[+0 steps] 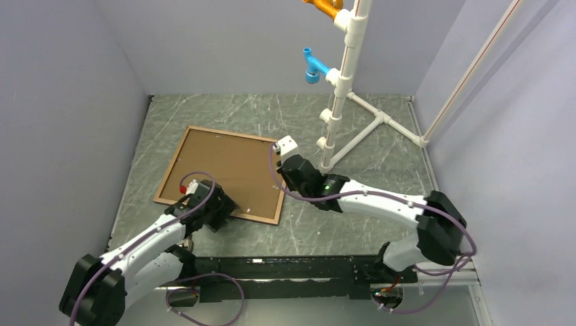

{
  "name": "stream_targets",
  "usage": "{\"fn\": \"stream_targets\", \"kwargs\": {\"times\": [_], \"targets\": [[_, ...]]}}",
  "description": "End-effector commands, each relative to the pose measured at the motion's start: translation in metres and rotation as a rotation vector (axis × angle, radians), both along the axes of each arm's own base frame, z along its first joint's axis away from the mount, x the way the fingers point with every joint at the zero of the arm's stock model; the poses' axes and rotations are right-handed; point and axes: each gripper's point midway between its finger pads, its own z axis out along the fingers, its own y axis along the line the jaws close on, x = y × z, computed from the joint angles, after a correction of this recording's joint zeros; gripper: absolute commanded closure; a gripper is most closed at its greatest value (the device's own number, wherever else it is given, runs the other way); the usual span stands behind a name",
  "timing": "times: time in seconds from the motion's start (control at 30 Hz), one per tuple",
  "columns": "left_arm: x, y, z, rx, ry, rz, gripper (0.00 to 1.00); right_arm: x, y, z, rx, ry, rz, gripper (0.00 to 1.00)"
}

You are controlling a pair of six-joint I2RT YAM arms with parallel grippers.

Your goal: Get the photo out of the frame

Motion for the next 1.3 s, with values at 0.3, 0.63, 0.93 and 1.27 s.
{"fn": "stream_targets", "kwargs": {"times": [0.3, 0.63, 0.93, 1.27], "targets": [[-0.046, 0.025, 0.022, -0.001, 0.208, 0.154, 0.02, -0.039, -0.019, 0.045, 0.219, 0.02, 0.049, 1.0], [-0.003, 0.031, 0.007, 0.016, 0.204, 0.273, 0.18, -0.055, -0.027, 0.042, 0.271, 0.04, 0.089, 1.0], [0.004, 0.036, -0.005, 0.071, 0.236, 0.296, 0.33, -0.057, -0.033, 0.04, 0.247, 0.026, 0.098, 1.0], [0.022, 0.052, -0.007, 0.204, 0.202, 0.208, 0.55, -0.058, -0.028, 0.041, 0.254, 0.032, 0.123, 1.0]]}}
